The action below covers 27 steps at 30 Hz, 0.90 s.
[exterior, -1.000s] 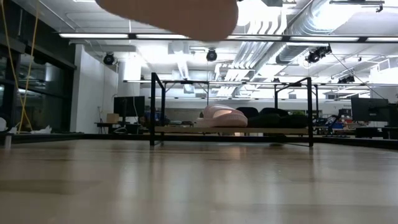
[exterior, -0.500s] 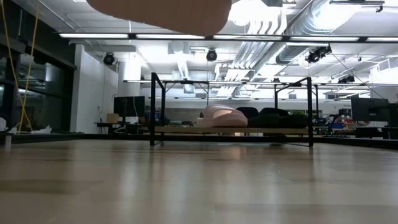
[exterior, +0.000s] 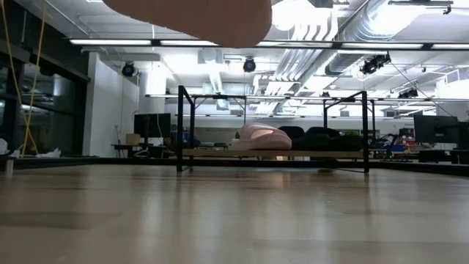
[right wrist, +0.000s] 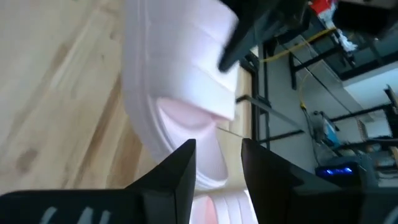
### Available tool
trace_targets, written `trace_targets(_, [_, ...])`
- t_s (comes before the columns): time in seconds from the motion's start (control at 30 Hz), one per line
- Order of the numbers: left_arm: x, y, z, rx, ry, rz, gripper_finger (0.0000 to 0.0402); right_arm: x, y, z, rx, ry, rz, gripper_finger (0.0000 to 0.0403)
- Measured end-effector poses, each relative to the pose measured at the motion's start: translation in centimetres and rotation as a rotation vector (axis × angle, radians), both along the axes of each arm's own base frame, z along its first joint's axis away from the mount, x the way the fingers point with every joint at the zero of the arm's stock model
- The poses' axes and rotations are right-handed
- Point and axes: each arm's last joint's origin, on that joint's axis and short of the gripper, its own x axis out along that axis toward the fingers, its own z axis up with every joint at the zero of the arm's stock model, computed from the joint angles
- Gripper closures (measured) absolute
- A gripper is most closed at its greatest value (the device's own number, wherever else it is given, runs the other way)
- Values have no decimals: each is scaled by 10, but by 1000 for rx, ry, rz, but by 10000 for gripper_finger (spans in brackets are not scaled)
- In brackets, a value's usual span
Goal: Pick and place slides into the shelf
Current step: Put the pink slide on the shelf
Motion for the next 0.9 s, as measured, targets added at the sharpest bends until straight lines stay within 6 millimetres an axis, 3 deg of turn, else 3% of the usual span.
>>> trace_targets(0.5, [3,-1,5,-1,-67,-52,401,16,4,-7,45,-31,51,283])
trace_targets(0.9, [3,-2,7,-15,-80,-76,401,26,8,-1,65,-122,141,283])
